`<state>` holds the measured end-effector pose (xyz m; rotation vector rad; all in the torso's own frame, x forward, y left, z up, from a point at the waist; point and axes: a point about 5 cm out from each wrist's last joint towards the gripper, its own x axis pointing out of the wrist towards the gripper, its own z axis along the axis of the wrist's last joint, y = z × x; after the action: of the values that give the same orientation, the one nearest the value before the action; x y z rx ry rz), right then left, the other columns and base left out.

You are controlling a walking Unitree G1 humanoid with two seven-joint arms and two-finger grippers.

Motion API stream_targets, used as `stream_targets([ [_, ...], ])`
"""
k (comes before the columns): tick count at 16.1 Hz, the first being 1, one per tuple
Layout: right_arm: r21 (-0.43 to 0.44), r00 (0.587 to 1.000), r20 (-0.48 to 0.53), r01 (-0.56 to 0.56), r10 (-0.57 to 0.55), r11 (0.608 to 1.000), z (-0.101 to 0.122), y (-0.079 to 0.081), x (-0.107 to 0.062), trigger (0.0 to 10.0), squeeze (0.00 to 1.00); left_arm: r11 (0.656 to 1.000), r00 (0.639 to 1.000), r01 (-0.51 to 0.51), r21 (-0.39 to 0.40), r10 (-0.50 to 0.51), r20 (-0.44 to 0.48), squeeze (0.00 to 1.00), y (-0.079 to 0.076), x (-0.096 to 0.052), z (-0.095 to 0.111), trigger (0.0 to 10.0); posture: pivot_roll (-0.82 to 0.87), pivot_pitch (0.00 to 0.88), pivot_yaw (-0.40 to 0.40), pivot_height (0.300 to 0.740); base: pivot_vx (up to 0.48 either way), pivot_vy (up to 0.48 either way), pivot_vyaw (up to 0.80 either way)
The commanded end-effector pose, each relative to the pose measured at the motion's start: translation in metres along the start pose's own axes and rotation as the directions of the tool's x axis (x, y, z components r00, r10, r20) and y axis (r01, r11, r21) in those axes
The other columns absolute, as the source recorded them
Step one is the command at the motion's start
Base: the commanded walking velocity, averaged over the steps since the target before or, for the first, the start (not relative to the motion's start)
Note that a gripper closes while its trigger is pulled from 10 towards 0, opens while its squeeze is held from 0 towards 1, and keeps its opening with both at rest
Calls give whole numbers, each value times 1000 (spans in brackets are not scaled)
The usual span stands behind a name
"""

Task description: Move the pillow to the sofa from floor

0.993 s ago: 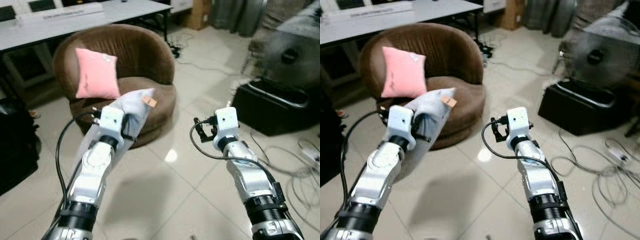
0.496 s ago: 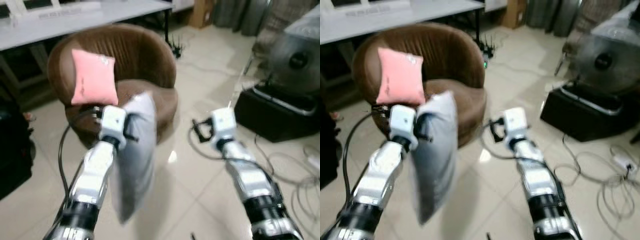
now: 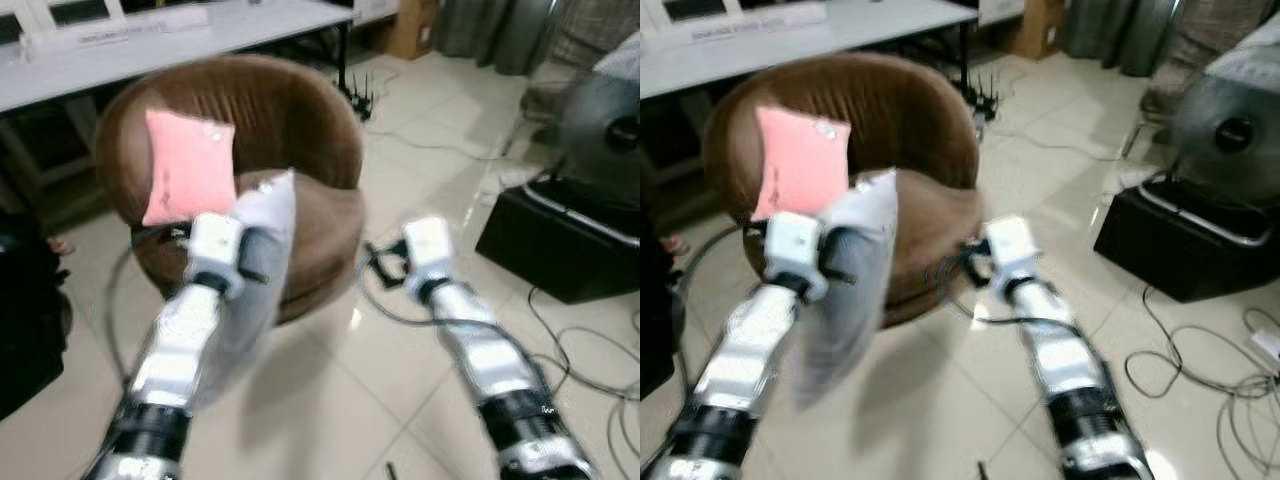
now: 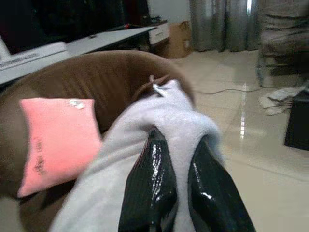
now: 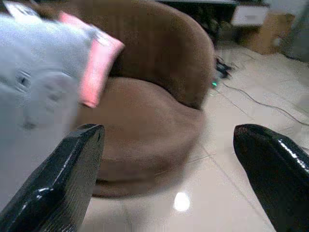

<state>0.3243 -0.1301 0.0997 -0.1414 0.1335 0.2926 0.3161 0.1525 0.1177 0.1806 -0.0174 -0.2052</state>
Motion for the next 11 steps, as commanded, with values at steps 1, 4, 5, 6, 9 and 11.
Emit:
stream_targets([
  [1,1,999,22,-36,36,999,6,11,3,10000,0,999,998,-26,23,25,66,0,11,2,15,10000,68,0,30,740,461,0,0],
  [4,5,999,25,-34,34,999,6,11,3,10000,0,999,998,-24,23,23,65,0,11,1,14,10000,68,0,30,740,466,0,0],
  [5,8,999,27,-33,32,999,6,10,3,10000,0,999,998,-24,24,23,65,0,11,1,14,10000,68,0,30,740,469,0,0],
  [6,17,999,29,-30,29,999,7,10,3,10000,0,999,998,-23,24,21,64,0,10,1,14,10000,68,0,30,740,461,0,0],
  [9,23,999,28,-29,28,999,6,10,3,10000,0,999,998,-20,26,19,63,0,10,1,14,10000,68,0,30,740,466,0,0],
  [11,47,1000,18,-23,22,999,5,10,3,10000,0,999,998,-18,26,16,63,0,11,1,14,10000,69,0,31,740,469,0,-203],
])
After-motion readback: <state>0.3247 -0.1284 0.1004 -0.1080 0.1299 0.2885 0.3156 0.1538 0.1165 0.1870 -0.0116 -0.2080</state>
